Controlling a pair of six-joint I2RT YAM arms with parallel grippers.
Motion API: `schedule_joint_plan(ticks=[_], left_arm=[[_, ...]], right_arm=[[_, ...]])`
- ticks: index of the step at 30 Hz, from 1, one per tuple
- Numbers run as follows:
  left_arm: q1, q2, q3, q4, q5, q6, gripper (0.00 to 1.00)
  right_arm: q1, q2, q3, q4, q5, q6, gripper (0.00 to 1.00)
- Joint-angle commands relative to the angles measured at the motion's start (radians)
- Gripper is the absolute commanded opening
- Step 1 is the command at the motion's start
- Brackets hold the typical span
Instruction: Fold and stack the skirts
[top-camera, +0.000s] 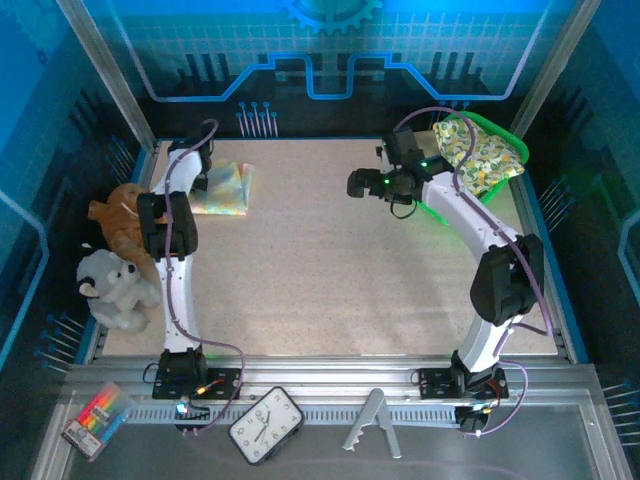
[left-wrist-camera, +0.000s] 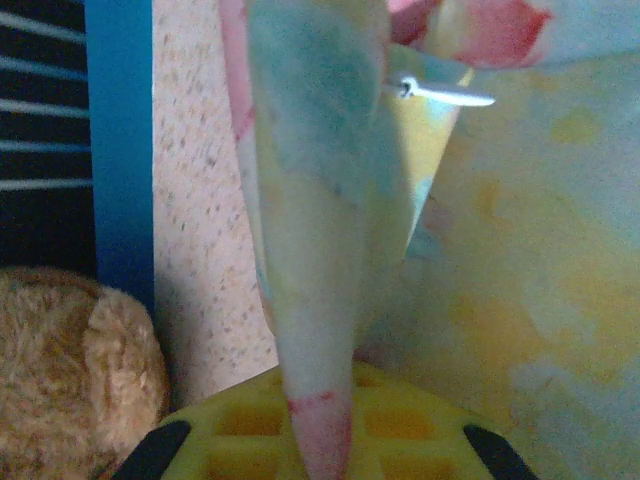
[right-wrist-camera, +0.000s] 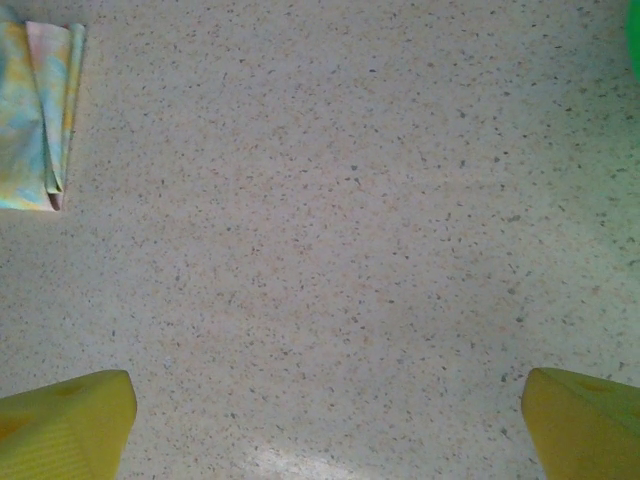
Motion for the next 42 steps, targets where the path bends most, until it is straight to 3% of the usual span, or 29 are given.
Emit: schedule_joint_plan(ticks=[1, 4, 6, 12, 14, 18, 20, 23, 27, 31, 33, 37, 42], left_arm=[[0.018, -0.029, -0.029, -0.072, 0.042, -0.038, 0.15], [0.032, -0.047, -0.035, -0.060, 0.080, -0.052, 0.30], [0.032, -0.051, -0.010, -0.058, 0.110, -0.050, 0.35], [0.031, -0.028, 0.114, -0.069, 0.255, -0.092, 0.30], [0.029, -0.007, 0.150, -0.095, 0.273, -0.109, 0.34], [0.027, -0.025, 0.148, -0.095, 0.214, -0.146, 0.71], [0.029, -0.052, 0.150, -0.094, 0.134, -0.187, 0.81], [0.029, -0.117, 0.121, -0.086, 0.114, -0.270, 0.97], [0.015, -0.282, -0.080, 0.047, 0.302, -0.369, 0.99], [0.012, -0.389, -0.295, 0.226, 0.690, -0.507, 0.99], [0.011, -0.372, -0.328, 0.267, 0.800, -0.567, 0.99], [0.008, -0.279, -0.298, 0.263, 0.839, -0.627, 0.99], [0.007, -0.166, -0.238, 0.233, 0.811, -0.623, 0.99]], right_arm=[[-0.018, -0.044, -0.017, -0.016, 0.026, 0.012, 1.00], [-0.028, -0.050, -0.021, -0.012, 0.025, 0.012, 1.00], [-0.035, -0.053, -0.024, -0.006, 0.026, 0.011, 1.00], [-0.079, -0.058, -0.034, 0.007, 0.015, 0.012, 1.00], [-0.086, -0.066, -0.045, 0.009, 0.018, 0.011, 1.00], [-0.101, -0.079, -0.065, 0.004, 0.021, 0.006, 1.00], [-0.105, -0.083, -0.072, 0.001, 0.025, 0.003, 1.00], [-0.117, -0.090, -0.094, 0.016, 0.044, -0.003, 1.00], [-0.156, -0.075, -0.108, 0.024, 0.041, -0.004, 1.00], [-0.187, -0.060, -0.115, 0.020, 0.027, -0.008, 1.00], [-0.193, -0.061, -0.120, 0.026, 0.023, -0.008, 1.00], [-0.196, -0.067, -0.128, 0.027, 0.012, -0.018, 1.00], [-0.218, -0.064, -0.119, 0.011, 0.043, -0.068, 1.00]])
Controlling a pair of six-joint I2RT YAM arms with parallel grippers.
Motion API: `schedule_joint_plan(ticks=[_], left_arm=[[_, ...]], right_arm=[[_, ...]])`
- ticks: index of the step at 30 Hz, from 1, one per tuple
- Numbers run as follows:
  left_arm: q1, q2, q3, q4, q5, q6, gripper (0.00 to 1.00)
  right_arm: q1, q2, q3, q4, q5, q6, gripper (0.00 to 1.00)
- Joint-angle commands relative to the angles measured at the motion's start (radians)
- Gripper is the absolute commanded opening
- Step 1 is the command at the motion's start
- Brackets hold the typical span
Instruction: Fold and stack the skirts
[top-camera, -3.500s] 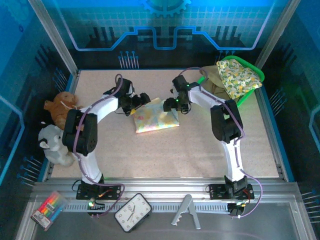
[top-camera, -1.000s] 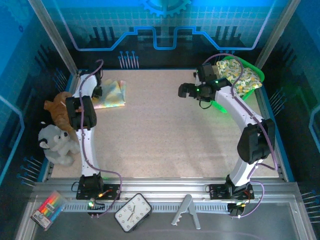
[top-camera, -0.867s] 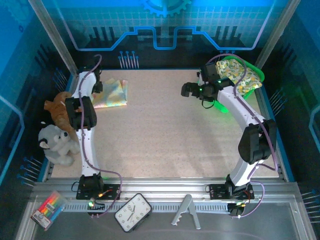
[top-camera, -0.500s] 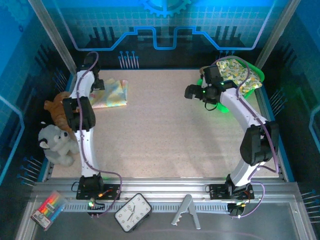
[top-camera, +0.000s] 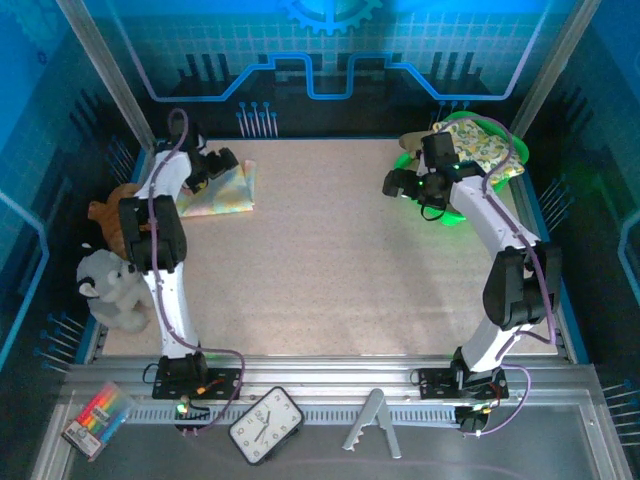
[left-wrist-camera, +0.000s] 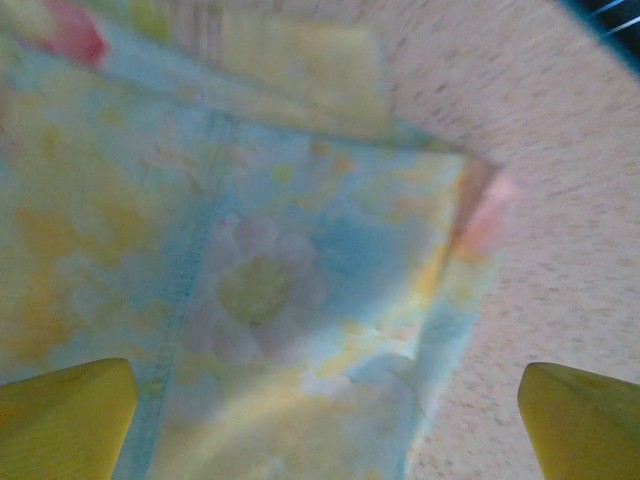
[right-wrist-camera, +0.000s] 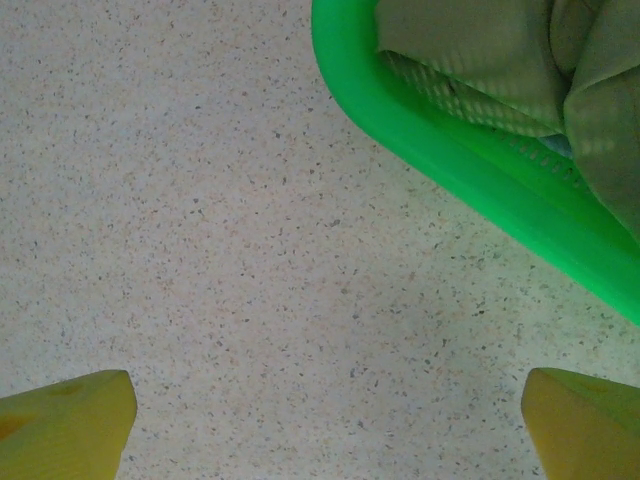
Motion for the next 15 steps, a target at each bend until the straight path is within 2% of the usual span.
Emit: schedule_joint_plan(ticks=[1, 8, 11, 15], left_arm=[[0.002, 0.091, 0.051, -0.026, 0.041, -0.028, 0.99], [0.006, 0.098, 0.139, -0.051, 0.096, 0.127, 0.99], [0.006, -0.005, 0.101, -0.037, 0.156, 0.153, 0.99], [0.005, -0.221, -0.066, 0.061, 0.220, 0.105, 0.99]], right_arm=[[-0.040, 0.000, 0.012, -0.019, 0.034, -0.060, 1.00], [-0.183, 0.113, 0.167, -0.091, 0.191, -0.202, 1.00], [-0.245, 0.209, 0.268, -0.119, 0.281, -0.253, 1.00], [-0.317, 0.356, 0.410, -0.131, 0.371, -0.273, 1.00]])
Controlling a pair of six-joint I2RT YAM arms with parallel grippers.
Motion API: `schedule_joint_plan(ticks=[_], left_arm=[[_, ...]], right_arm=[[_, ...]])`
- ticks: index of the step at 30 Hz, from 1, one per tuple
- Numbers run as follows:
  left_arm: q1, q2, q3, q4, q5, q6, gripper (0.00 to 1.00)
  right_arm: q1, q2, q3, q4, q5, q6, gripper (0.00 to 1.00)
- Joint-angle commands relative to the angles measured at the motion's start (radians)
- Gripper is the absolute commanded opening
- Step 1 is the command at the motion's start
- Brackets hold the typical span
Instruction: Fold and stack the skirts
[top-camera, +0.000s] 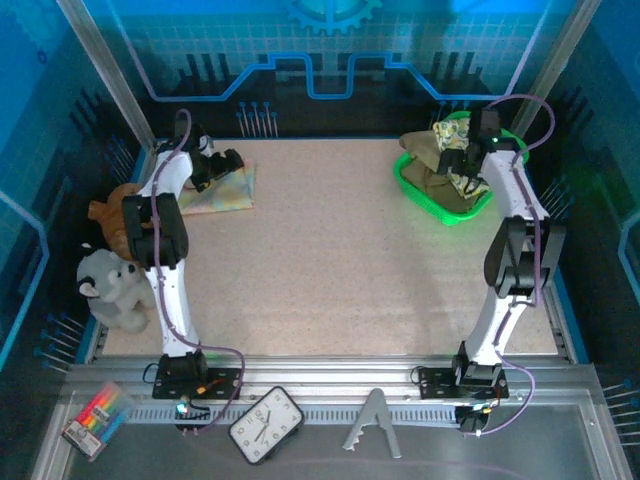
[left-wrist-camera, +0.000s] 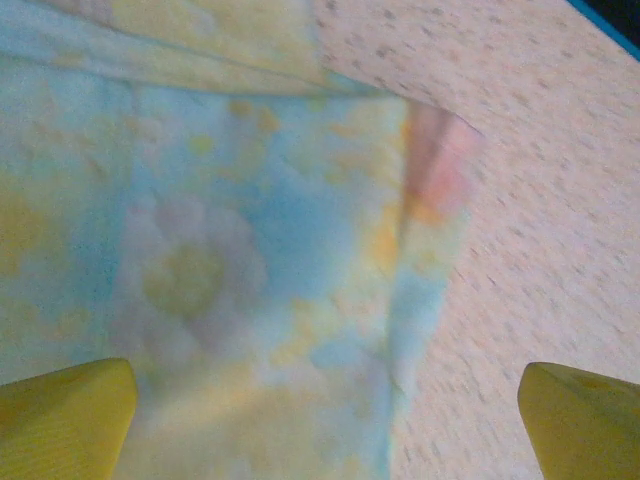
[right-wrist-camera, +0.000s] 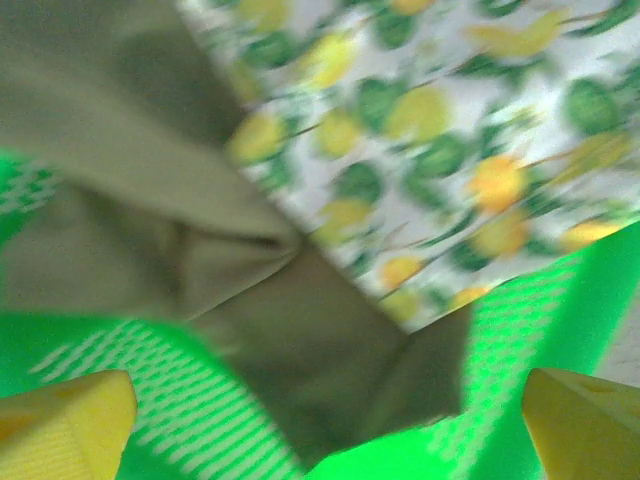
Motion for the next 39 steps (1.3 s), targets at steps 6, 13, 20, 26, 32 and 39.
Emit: schedule_joint_plan(ticks=[6, 13, 20, 26, 32, 39], left_arm=[[0.001, -0.486, -0.398, 0.236, 0.194, -0.133, 0.99], [0.000, -0.680, -0.654, 0.346, 0.248, -0.227, 0.99], [0.000, -0.751, -0.740, 0.310, 0.208, -0.204, 0.99], [-0.001, -0.803, -0.755, 0.282, 0.206, -0.196, 0.99], [-0.001, -0.837, -0.801, 0.307, 0.192, -0.232, 0.99], [-0.038, -0.859, -0.815, 0.324, 0.192, -0.253, 0.99]], right_arm=[[-0.091, 0.304, 0.349, -0.129, 0.092, -0.096, 1.00], [-0.053, 0.471, 0.562, -0.181, 0.094, -0.161, 0.95], [-0.049, 0.608, 0.736, -0.242, 0.126, -0.166, 0.56], [-0.030, 0.466, 0.650, -0.218, 0.141, -0.149, 0.11], [-0.016, 0.108, 0.268, 0.001, 0.111, -0.078, 0.00], [0.037, -0.157, 0.076, 0.033, -0.013, -0.089, 0.00]])
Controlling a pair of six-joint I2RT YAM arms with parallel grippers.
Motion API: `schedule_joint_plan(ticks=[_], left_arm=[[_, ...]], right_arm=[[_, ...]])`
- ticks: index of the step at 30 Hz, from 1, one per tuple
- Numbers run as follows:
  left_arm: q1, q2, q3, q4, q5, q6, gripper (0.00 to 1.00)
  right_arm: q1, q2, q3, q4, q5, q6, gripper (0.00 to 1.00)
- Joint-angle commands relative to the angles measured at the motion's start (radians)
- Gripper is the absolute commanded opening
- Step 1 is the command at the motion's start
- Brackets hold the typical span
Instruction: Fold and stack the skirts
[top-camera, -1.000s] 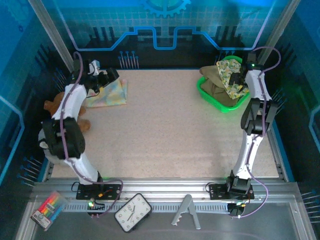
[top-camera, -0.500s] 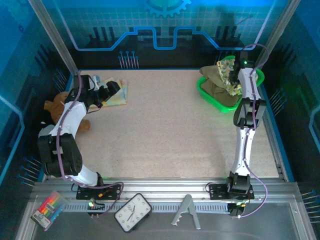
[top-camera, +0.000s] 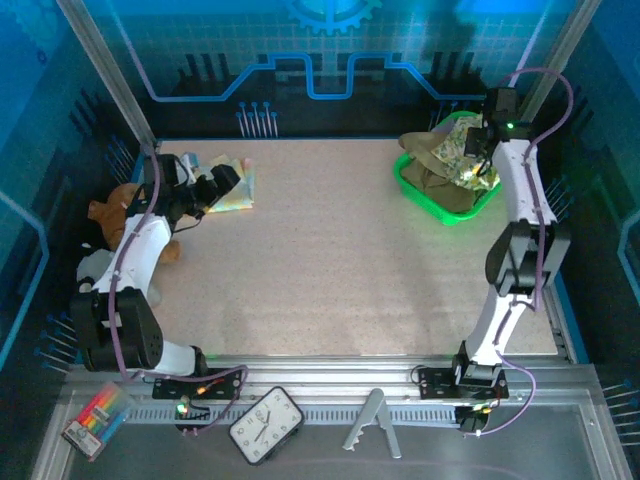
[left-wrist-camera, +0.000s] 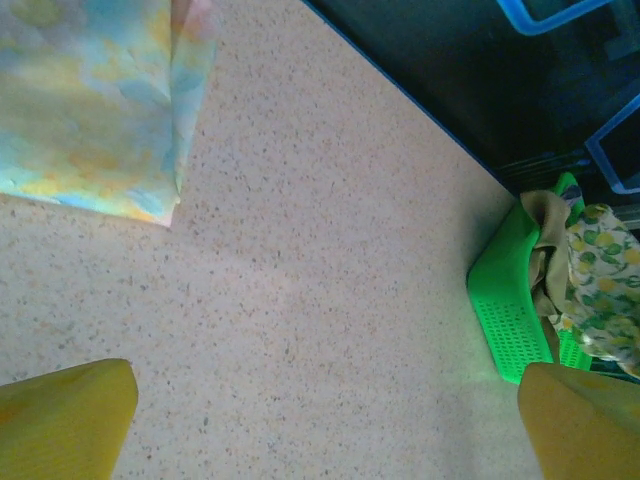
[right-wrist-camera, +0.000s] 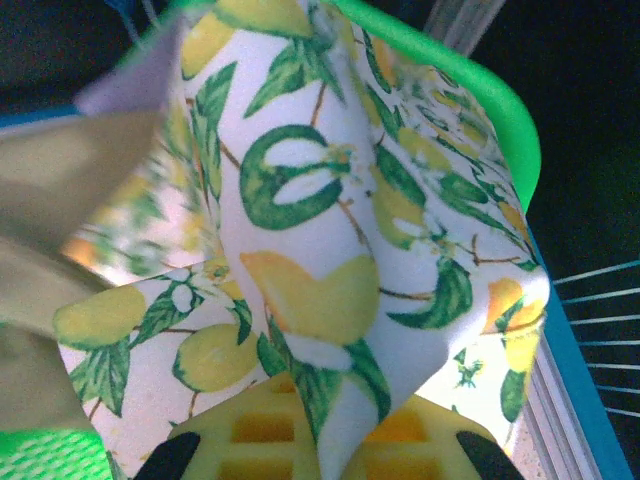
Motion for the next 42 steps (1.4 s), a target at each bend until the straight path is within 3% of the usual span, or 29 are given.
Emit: schedule_joint_plan(ticks=[1, 13, 17, 20, 25, 30, 31, 34, 35, 36, 37, 42], left_arm=[[-0.027, -0.040, -0.006, 0.010, -0.005, -0.023, 0.99], [-0.154, -0.057, 0.032, -0.005, -0.090, -0.043, 0.99], [-0.219, -0.033, 0.050, 0.035, -0.125, -0.073, 0.99], [-0.257, -0.005, 0.076, 0.045, -0.140, -0.072, 0.99], [-0.283, 0.042, 0.108, 0.006, -0.149, -0.075, 0.99], [-0.297, 0.078, 0.114, -0.036, -0.150, -0.072, 0.99], [-0.303, 0.083, 0.114, -0.045, -0.149, -0.068, 0.99], [-0.321, 0.108, 0.131, -0.093, -0.138, -0.051, 0.99], [-0.332, 0.115, 0.132, -0.102, -0.137, -0.041, 0.99], [-0.349, 0.123, 0.134, -0.115, -0.145, -0.025, 0.99], [-0.372, 0.132, 0.136, -0.133, -0.169, -0.013, 0.99], [-0.491, 0.183, 0.137, -0.170, -0.259, 0.007, 0.99]], right_arm=[[0.047, -0.134, -0.092, 0.056, -0.111, 0.017, 0.00], [0.292, -0.425, -0.339, 0.136, -0.411, 0.102, 0.00], [0.384, -0.427, -0.355, 0.200, -0.525, 0.134, 0.00], [0.443, -0.414, -0.385, 0.230, -0.509, 0.094, 0.00], [0.481, -0.403, -0.595, 0.326, -0.614, 0.110, 0.00], [0.509, -0.316, -0.671, 0.235, -0.625, 0.110, 0.00], [0.509, -0.319, -0.670, 0.213, -0.596, 0.088, 0.15], [0.503, -0.371, -0.682, 0.209, -0.527, 0.044, 0.37], [0.497, -0.382, -0.689, 0.216, -0.512, 0.046, 0.49], [0.487, -0.394, -0.701, 0.224, -0.497, 0.055, 0.66], [0.473, -0.397, -0.712, 0.232, -0.490, 0.073, 0.97], [0.432, -0.460, -0.837, 0.334, -0.309, 0.232, 1.00]])
